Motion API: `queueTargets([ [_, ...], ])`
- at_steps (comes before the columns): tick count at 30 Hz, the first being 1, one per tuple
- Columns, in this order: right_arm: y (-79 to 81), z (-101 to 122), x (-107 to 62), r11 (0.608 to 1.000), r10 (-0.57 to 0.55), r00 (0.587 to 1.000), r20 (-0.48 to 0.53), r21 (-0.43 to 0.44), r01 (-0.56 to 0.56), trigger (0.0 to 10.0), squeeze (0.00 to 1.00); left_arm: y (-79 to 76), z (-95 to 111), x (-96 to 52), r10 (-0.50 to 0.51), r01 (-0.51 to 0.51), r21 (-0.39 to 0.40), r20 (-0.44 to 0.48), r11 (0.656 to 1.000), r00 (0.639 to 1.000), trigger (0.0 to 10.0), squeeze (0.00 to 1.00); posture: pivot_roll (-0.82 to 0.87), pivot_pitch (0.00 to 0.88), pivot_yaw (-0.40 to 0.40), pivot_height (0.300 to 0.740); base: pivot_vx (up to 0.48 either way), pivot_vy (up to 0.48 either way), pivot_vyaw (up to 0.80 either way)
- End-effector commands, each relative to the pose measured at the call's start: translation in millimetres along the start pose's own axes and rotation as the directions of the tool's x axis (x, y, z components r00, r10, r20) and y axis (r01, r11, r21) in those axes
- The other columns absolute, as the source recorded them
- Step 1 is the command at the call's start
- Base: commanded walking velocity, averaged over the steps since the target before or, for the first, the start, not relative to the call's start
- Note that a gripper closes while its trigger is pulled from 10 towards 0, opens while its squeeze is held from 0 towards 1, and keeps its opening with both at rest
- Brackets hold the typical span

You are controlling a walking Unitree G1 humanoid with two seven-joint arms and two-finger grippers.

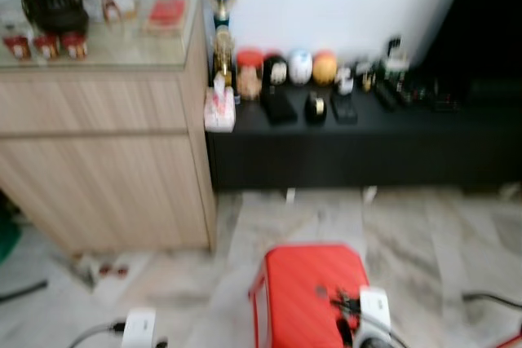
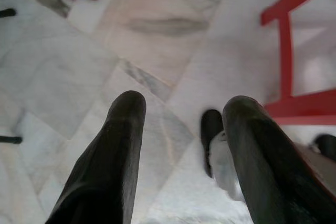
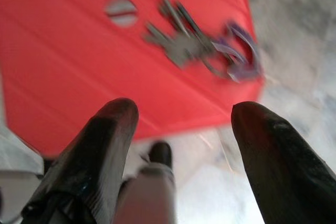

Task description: Hang keys on a hook

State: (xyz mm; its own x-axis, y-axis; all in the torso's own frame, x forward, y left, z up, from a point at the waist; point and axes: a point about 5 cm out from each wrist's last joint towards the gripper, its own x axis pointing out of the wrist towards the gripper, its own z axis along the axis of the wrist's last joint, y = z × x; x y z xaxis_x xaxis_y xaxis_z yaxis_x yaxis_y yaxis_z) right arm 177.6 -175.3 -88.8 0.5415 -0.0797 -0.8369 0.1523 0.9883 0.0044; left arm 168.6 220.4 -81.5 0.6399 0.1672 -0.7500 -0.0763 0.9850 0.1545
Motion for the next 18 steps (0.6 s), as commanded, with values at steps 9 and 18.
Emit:
queueTargets([
  [9,-0.4,2.6,0.3,1.000,-0.002,1.000,0.008,0.001,0.002,10.0,0.00,1.2,-7.5,-1.8,0.005,-0.005,-0.005,-0.029,1.000,1.000,10.0,0.00,-0.02,0.000,-0.063,0.740,0.000,0.000,0.00],
  [18,-0.6,2.6,0.3,1.000,-0.007,1.000,0.009,0.001,0.007,10.0,0.00,1.8,-11.3,-2.7,0.012,-0.010,0.041,-0.049,0.999,0.999,10.0,0.00,-0.02,0.000,-0.062,0.740,0.000,-0.277,0.00],
])
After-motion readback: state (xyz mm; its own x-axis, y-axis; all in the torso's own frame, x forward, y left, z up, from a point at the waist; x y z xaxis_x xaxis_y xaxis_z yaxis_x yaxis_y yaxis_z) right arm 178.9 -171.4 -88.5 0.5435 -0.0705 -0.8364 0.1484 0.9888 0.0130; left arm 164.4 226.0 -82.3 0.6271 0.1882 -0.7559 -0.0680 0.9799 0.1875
